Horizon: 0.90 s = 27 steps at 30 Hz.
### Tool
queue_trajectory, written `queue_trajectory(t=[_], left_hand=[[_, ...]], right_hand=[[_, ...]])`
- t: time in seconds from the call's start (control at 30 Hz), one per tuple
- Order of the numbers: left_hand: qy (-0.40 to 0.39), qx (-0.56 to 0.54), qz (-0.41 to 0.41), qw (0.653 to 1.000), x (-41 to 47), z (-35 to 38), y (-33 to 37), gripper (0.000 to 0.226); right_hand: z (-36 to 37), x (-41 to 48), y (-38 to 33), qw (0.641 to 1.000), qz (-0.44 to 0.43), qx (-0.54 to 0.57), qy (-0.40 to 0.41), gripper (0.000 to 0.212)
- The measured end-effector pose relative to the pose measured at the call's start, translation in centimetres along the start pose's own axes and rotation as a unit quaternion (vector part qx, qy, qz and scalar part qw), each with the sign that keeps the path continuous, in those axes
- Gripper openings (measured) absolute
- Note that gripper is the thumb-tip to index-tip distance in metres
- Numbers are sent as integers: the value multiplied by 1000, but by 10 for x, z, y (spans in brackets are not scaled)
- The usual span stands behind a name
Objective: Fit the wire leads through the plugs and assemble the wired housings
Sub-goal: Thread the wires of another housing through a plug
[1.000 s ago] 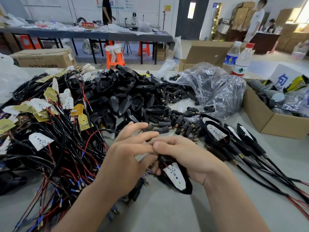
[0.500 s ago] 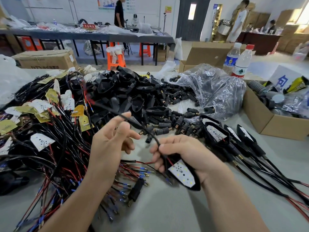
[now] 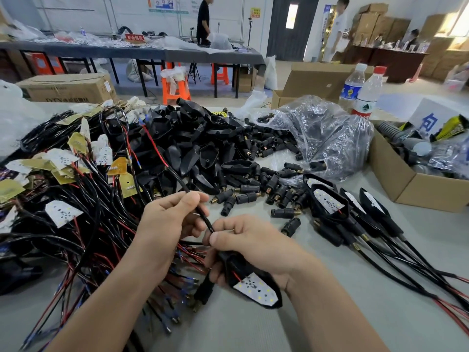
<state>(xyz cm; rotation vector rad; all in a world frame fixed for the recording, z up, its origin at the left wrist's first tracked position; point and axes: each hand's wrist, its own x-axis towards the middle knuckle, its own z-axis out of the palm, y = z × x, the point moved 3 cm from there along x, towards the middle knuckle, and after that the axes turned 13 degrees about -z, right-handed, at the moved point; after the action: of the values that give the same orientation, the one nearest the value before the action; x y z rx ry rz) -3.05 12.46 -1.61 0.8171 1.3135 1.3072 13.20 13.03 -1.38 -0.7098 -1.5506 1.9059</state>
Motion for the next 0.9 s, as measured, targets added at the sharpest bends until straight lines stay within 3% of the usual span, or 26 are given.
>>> queue_trajectory(t=[0.13,0.23,0.33,0.47,0.57,0.7,0.9], left_hand=[[-1,55,4,998,-1,3,-2,31],[-7,96,17,995,-3,7,-5,29],[-6,101,0,995,-2,7,-6,31],[-73,144,-42,986,-6,14,-11,33],[-110,191,-70,973,-12,24,-17,31],[-126,238,-83,959,-15,33,-20,27],[-155,266,-81,948,-17,32,-18,22]], right_hand=[[12,1,4,999,19,29,-36,7],[9,1,4,999,34,16,-27,22],[-6,4,-1,997,-13,-30,75,31],[-30,11,-10,959,-144,-50,238,18],[-33,19,-13,938,-205,-75,269,21],[-33,29,-10,932,-215,-75,284,24],[-55,29,-11,885,-226,44,406,29]])
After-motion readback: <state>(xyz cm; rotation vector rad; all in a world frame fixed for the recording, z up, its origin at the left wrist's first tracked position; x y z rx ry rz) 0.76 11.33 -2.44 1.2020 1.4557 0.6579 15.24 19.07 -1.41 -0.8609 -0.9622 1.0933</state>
